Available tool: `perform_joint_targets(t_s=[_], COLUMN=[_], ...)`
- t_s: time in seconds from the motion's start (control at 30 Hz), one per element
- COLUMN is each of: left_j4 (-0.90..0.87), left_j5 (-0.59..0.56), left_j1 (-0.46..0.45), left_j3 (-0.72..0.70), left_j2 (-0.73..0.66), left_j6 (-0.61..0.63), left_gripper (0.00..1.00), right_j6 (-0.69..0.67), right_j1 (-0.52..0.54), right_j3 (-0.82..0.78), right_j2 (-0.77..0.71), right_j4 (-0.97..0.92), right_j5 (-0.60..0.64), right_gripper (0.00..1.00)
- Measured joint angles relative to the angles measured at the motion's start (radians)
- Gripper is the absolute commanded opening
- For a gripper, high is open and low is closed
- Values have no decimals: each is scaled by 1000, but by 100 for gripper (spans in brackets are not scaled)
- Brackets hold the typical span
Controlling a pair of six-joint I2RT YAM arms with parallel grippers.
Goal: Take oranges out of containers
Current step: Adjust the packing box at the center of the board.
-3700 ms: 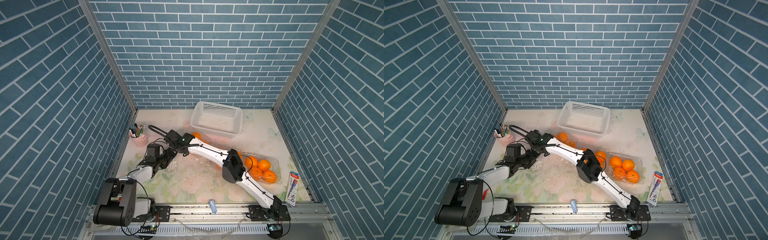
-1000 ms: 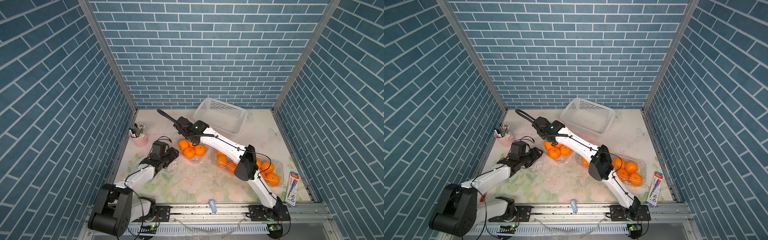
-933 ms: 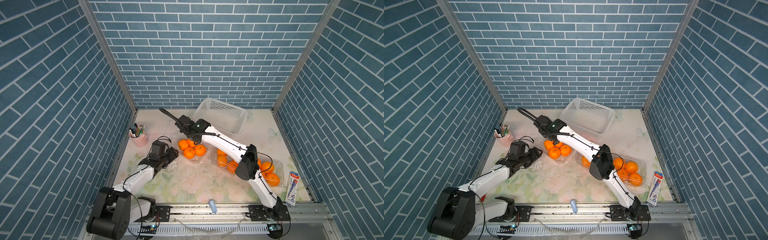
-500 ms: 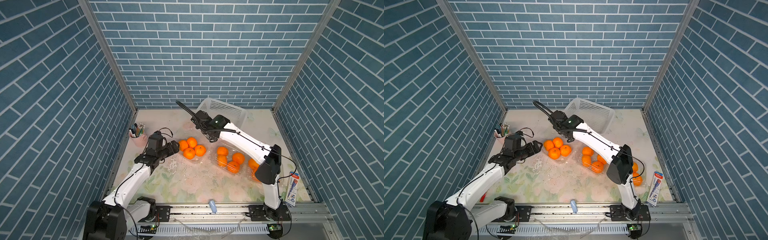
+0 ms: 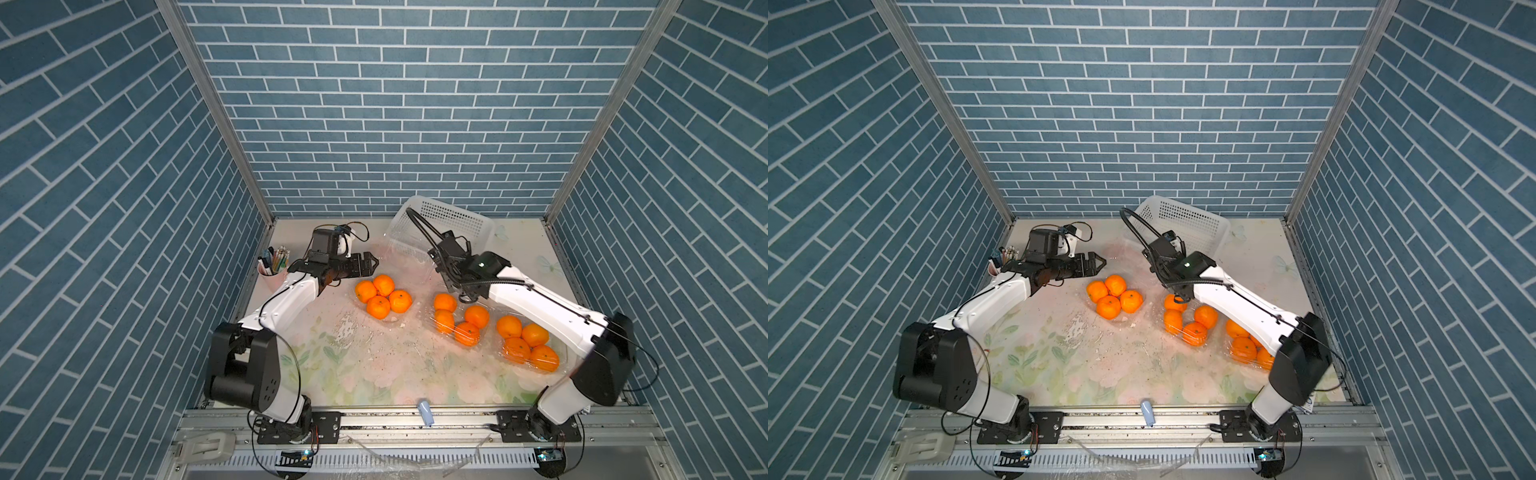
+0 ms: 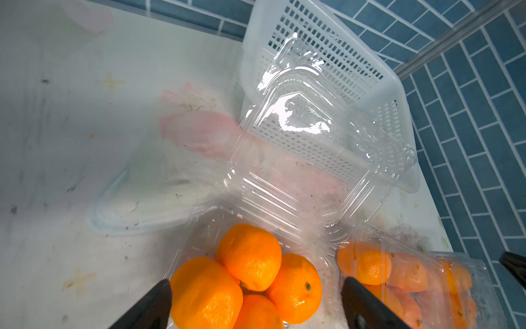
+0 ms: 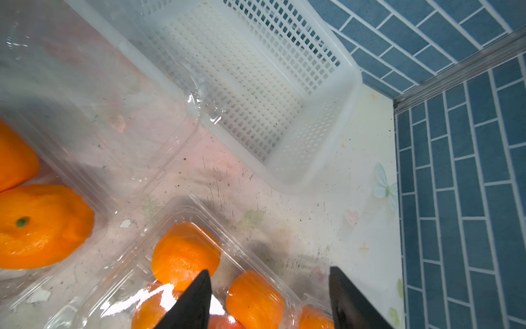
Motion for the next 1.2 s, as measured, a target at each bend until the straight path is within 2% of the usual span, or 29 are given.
perform_joint_targets(t_s=[0.03, 0.07, 0.27, 0.43, 0.83, 1.2], left_j4=[5, 10, 7, 11, 85, 46], left_j5=[9, 17, 45, 99, 274, 252], left_j1=[0, 0, 4, 37, 59, 58], left_j3=[19, 41, 200, 322, 373, 454], left_j2=[27, 57, 226, 342, 463, 563], left_j6=[17, 35, 125, 125, 90, 58], left_gripper=[94, 93, 81, 75, 69, 51], right_j6=[3, 10, 26, 27, 27, 27], right_j1=[0, -4, -36, -51, -57, -58], right_j3=[-29, -65, -157, -202, -214, -225], right_j2=[-32, -72, -163, -166, -186, -178], right_j4=[22, 47, 111, 126, 130, 142], right_j5=[-8, -19, -79, -109, -131, -159], right_gripper=[79, 80, 79, 77, 76, 74])
